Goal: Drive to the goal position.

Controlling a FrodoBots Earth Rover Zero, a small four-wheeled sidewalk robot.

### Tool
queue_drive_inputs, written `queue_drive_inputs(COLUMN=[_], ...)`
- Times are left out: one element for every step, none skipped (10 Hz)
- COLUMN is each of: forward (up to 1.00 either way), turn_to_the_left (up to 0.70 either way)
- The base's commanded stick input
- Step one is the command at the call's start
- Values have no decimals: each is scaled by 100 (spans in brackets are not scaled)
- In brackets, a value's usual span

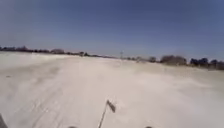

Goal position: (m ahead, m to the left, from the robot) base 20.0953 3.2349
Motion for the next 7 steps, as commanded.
queue_drive_inputs(forward=[70, 70, 70, 70, 70, 70, 70], turn_to_the_left=[0, 0, 0, 0, 0, 0, 0])
